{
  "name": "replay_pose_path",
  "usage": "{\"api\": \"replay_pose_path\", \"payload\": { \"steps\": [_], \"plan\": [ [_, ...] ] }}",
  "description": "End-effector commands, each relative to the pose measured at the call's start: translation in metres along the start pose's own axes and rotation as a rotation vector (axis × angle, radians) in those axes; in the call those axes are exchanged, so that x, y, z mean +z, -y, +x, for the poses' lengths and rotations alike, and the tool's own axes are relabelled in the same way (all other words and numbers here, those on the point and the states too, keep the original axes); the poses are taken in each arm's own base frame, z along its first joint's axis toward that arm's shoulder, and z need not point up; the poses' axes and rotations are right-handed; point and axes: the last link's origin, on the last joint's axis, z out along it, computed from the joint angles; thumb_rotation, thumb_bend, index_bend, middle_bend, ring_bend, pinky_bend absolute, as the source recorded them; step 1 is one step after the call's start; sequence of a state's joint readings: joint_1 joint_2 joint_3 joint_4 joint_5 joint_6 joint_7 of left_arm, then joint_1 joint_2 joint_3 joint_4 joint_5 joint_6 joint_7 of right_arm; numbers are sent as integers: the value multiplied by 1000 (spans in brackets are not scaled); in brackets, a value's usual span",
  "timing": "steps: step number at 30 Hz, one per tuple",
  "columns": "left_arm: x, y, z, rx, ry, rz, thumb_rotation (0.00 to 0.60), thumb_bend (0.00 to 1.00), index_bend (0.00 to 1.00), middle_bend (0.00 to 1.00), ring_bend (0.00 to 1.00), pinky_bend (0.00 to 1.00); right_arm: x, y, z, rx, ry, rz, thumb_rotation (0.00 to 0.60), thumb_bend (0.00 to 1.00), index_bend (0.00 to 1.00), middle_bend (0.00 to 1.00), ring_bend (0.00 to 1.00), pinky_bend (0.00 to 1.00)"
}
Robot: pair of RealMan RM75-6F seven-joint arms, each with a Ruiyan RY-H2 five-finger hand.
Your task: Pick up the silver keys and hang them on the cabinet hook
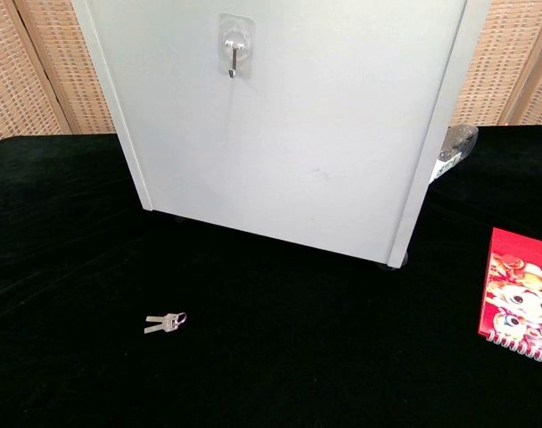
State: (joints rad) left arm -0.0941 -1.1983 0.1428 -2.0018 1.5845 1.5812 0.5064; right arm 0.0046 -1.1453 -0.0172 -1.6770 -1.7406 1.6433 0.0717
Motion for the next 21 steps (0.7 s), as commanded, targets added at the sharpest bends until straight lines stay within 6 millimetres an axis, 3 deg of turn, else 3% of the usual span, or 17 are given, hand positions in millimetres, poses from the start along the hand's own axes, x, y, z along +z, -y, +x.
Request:
{"api": "replay_pose_path", "payload": {
  "steps": [1,10,19,21],
  "plan": [
    [0,1,-1,12,25,6,600,131,0,0,0,0,0,1,0,1,0,4,600,107,0,0,0,0],
    [6,-8,-4,11,42,-20,600,133,0,0,0,0,1,-1,1,14,-4,-10,600,107,0,0,0,0],
    [31,-28,-15,61,99,-100,600,148,0,0,3,6,3,-2,-1,18,10,-17,600,107,0,0,0,0],
    [42,-37,-19,67,98,-123,600,162,0,98,149,149,3,-3,-1,19,14,-22,600,107,0,0,0,0]
  ]
}}
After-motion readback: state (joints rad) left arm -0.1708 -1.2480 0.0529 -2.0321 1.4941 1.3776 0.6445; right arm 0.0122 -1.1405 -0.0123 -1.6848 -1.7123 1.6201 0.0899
